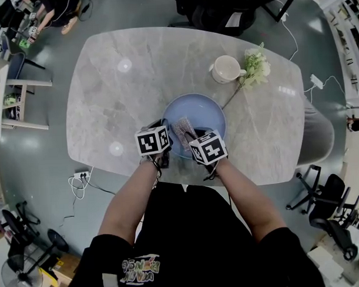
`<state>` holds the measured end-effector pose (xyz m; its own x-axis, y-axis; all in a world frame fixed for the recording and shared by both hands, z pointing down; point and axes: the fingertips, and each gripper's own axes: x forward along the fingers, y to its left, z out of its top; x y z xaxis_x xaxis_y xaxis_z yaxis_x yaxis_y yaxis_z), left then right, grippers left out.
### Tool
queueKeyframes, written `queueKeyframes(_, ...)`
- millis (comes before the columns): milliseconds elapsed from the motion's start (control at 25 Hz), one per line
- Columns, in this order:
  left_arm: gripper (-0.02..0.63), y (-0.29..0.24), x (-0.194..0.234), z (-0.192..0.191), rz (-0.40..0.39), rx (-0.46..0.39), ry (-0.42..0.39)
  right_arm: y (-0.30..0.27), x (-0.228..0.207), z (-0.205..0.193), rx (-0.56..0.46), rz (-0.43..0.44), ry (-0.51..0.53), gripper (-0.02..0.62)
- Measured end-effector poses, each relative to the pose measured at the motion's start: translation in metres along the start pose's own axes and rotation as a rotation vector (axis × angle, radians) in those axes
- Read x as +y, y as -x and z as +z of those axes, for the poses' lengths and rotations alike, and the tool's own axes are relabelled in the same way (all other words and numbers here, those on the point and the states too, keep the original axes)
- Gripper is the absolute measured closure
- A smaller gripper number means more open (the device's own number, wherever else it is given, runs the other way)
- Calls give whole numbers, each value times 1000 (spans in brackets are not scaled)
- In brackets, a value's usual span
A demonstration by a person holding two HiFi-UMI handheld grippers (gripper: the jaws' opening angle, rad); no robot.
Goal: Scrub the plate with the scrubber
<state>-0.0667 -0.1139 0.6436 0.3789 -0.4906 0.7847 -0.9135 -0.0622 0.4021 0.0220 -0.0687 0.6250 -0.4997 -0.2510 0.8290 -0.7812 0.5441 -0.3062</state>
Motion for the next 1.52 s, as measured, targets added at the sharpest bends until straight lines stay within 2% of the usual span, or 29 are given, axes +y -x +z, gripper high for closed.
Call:
queueKeyframes(200, 569, -1, -1, -1, -12, 9, -4, -9, 1, 16, -12, -13, 26, 522)
queueKeyframes(560, 571, -3, 0, -1, -32, 11, -5, -22, -22, 28, 48, -120, 119, 518)
queueKeyframes(1040, 571, -1, 2, -2, -30, 11, 5, 4, -94, 38, 61, -309, 143, 520)
queueKeyframes(1280, 571, -3, 1, -2, -27, 12, 3, 16, -117, 41, 90, -420, 258, 522)
queueKeyframes(1520, 571, -4, 0, -2, -28, 11, 3, 25, -128, 45, 103, -491, 361, 522)
